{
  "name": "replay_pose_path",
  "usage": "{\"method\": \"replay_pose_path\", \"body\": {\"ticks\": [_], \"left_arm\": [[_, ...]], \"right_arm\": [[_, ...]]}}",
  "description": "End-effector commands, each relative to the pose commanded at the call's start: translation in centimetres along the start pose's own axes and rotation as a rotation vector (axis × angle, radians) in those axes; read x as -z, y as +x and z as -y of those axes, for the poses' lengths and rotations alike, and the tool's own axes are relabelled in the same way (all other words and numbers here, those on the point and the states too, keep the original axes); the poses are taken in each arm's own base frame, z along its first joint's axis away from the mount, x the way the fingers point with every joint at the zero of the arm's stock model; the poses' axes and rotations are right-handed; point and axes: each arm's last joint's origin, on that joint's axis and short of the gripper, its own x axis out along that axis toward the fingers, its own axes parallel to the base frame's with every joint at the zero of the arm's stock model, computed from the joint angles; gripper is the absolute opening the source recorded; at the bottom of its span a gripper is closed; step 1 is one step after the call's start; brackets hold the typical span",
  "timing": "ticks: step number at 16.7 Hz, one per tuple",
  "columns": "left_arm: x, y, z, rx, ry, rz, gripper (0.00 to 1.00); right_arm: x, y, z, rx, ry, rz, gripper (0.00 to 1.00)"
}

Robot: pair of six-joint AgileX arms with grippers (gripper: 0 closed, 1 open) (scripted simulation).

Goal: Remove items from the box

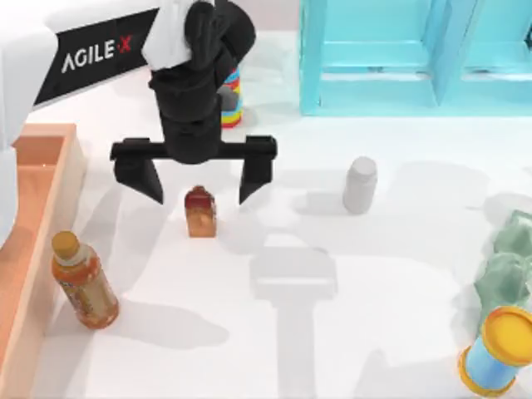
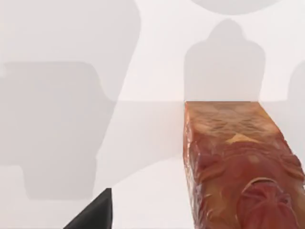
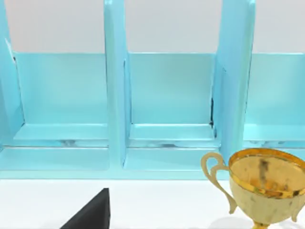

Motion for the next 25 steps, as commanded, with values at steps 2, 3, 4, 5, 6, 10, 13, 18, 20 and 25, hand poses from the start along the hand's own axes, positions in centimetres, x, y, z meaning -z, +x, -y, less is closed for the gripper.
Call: {"method": "replay_pose_path", "body": {"ticks": [2, 3, 4, 5, 6, 10, 13, 18, 20, 25], "left_arm": [[0.1, -1.6, -0.1, -0.006, -0.001, -0.008, 1.00], [0.2, -2.5, -0.2, -0.006, -0.002, -0.006, 1.00], [0.2, -3.2, -0.2, -0.005, -0.001, -0.001, 1.00], [0.3, -3.6, -0.2, -0.004, 0.000, 0.002, 1.00], [0.3, -3.7, -0.2, -0.003, 0.000, 0.003, 1.00], [0.2, -3.5, -0.3, -0.006, -0.001, -0.001, 1.00], [-0.4, -3.9, -3.1, -0.012, -0.001, -0.014, 1.00], [-0.8, -7.0, -15.5, 0.015, 0.000, 0.007, 1.00], [0.3, -8.1, -20.4, 0.014, -0.002, 0.016, 1.00], [2.6, -8.9, -25.1, 0.000, -0.004, -0.001, 1.00]], "right_arm": [[0.0, 0.0, 0.0, 0.000, 0.000, 0.000, 1.00], [0.0, 0.0, 0.0, 0.000, 0.000, 0.000, 1.00], [0.0, 0.0, 0.0, 0.000, 0.000, 0.000, 1.00], [0.0, 0.0, 0.0, 0.000, 0.000, 0.000, 1.00], [0.0, 0.0, 0.0, 0.000, 0.000, 0.000, 1.00], [0.0, 0.0, 0.0, 0.000, 0.000, 0.000, 1.00], [0.0, 0.0, 0.0, 0.000, 0.000, 0.000, 1.00], [0.0, 0.0, 0.0, 0.000, 0.000, 0.000, 1.00], [0.0, 0.0, 0.0, 0.000, 0.000, 0.000, 1.00], [0.0, 0.0, 0.0, 0.000, 0.000, 0.000, 1.00]]}}
